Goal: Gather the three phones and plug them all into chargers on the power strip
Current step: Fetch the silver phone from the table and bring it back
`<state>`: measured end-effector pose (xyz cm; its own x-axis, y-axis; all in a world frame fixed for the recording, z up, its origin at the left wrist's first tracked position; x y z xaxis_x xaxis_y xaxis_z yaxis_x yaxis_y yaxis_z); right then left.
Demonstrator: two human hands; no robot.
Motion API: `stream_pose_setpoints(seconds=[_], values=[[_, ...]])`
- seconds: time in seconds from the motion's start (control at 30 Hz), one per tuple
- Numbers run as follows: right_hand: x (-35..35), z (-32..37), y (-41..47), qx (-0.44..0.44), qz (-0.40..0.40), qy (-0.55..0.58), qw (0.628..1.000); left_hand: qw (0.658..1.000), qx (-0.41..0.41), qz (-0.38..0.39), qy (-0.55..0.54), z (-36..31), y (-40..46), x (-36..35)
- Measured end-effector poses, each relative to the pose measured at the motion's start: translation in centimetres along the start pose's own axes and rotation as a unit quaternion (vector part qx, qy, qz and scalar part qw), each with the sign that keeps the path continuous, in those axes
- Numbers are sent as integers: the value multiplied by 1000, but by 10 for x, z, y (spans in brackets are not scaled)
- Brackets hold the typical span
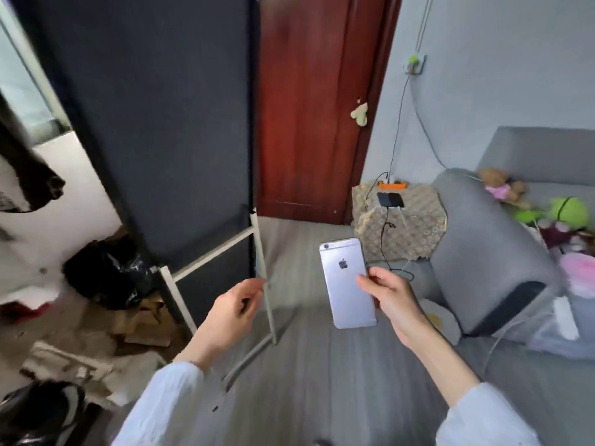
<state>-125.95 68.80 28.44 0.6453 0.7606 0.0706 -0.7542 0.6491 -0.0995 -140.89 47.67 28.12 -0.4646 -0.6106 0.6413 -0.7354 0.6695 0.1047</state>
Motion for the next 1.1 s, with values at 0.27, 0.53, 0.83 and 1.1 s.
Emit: stream_pose_setpoints(seconds=[0.27, 0.53, 0.83, 1.1], values=[[84, -10, 170, -11, -98, 2, 995, 997, -39, 66, -3, -27, 215, -86], [173, 11, 321, -42, -171, 10, 984, 992, -57, 107, -41, -63, 396, -171], [234, -9, 533, -62, -155, -9, 986, 984, -46, 161, -59, -62, 610, -270], [280, -11, 702, -108, -136, -11, 985, 972, -17, 209, -103, -84, 775, -349]])
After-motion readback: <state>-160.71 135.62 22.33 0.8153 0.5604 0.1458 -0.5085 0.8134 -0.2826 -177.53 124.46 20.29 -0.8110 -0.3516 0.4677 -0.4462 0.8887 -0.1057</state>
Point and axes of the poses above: each hand's wrist, its own y-axis towards the middle knuckle, its own x-axis out of the back of the hand, z = x × y, the point moved 5 cm from there along y, towards the middle knuckle, and after that the axes turned 1 degree about -z, right-handed, at the moved point
